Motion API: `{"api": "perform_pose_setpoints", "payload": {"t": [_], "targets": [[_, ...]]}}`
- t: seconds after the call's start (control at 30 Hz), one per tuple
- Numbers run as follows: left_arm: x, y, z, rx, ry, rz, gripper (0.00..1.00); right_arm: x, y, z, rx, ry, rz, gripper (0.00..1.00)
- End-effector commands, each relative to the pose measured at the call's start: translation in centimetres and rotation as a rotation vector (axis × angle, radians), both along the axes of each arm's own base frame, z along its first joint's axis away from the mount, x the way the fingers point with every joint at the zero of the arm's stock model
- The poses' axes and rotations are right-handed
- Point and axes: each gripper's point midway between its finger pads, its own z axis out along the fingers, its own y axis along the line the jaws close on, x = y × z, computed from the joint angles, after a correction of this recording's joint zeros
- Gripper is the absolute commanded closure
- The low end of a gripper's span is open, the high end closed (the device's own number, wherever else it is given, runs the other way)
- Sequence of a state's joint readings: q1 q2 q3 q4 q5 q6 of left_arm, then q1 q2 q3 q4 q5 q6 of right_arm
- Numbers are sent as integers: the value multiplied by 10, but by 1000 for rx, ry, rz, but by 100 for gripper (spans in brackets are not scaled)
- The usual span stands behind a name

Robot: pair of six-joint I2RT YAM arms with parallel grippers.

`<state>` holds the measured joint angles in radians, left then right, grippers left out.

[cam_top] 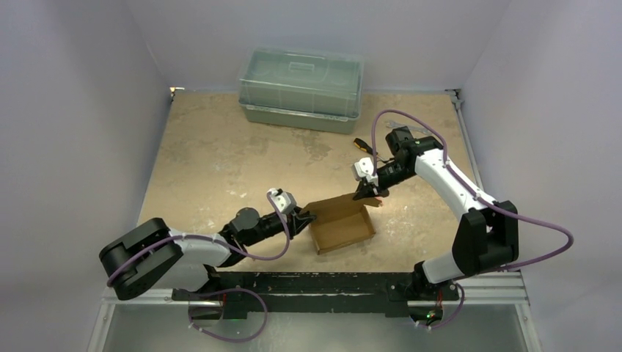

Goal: Fold the paper box

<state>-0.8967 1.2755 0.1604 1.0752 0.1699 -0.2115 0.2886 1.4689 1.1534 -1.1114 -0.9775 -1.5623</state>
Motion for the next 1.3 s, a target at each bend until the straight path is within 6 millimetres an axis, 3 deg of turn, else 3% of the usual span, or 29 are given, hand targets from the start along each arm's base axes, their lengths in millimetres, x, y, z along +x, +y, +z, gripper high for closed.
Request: {"api": "perform_pose_setpoints", "payload": {"t": [0.0, 0.1, 0.47, 0.63, 0.77, 0.93, 1.07, 1.17, 1.27], "targets": [[1, -14, 21, -40, -82, -62, 89, -5, 5, 9, 43, 6, 26, 100], [0, -15, 16, -31, -69, -73, 98, -5, 5, 9, 43, 8, 26, 100], [1, -12, 19, -33, -78, -58, 100, -3, 7, 9, 50, 17, 13, 100], [3, -8, 15, -17, -81, -34, 100, 0, 7, 10, 47, 25, -19, 64], [7, -2, 14, 18, -100, -4, 100, 4, 4, 22, 80, 33, -65, 35], [11, 3, 16, 63, -135, 21, 100, 12, -17, 51, 149, 12, -167, 20], [13, 3, 17, 99, -146, 16, 100, 36, -38, 58, 162, 8, -343, 20], [14, 3, 15, 131, -145, 8, 100, 62, -51, 61, 189, 53, -524, 36], [14, 4, 14, 144, -147, 6, 100, 83, -62, 51, 176, 83, -664, 61]]}}
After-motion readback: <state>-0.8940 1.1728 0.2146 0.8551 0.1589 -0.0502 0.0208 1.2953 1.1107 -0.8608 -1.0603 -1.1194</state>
